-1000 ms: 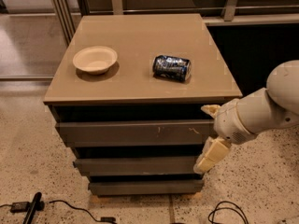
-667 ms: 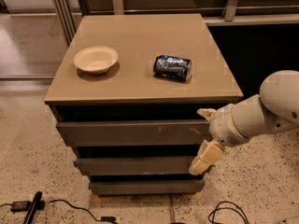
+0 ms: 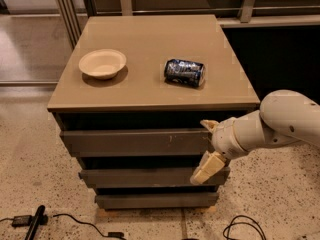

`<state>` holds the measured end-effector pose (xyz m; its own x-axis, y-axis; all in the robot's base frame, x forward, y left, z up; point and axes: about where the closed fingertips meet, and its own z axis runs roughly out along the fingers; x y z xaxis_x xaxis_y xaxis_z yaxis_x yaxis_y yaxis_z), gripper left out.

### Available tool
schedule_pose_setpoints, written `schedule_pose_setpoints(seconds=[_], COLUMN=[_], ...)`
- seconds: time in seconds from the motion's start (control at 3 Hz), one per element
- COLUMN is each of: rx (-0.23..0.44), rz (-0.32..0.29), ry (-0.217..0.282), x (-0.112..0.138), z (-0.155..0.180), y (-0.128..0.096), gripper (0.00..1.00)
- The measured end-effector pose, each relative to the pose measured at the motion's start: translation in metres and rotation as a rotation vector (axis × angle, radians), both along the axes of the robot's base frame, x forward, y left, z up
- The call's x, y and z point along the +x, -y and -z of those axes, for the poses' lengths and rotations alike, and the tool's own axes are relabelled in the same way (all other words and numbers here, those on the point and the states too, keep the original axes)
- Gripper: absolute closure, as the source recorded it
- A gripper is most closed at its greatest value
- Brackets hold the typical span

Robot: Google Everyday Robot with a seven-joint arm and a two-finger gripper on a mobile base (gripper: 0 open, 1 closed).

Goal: Open top drawer

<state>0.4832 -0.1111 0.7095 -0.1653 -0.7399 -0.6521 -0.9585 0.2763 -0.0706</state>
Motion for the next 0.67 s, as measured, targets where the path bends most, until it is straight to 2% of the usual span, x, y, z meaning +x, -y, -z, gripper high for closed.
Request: schedule_pose_setpoints(seconds=[0.67], rx=[0.002], rz=[-0.015], ry=[0.017], x=[0.019], z=[0.011], y=[-0.009], gripper=[0.0])
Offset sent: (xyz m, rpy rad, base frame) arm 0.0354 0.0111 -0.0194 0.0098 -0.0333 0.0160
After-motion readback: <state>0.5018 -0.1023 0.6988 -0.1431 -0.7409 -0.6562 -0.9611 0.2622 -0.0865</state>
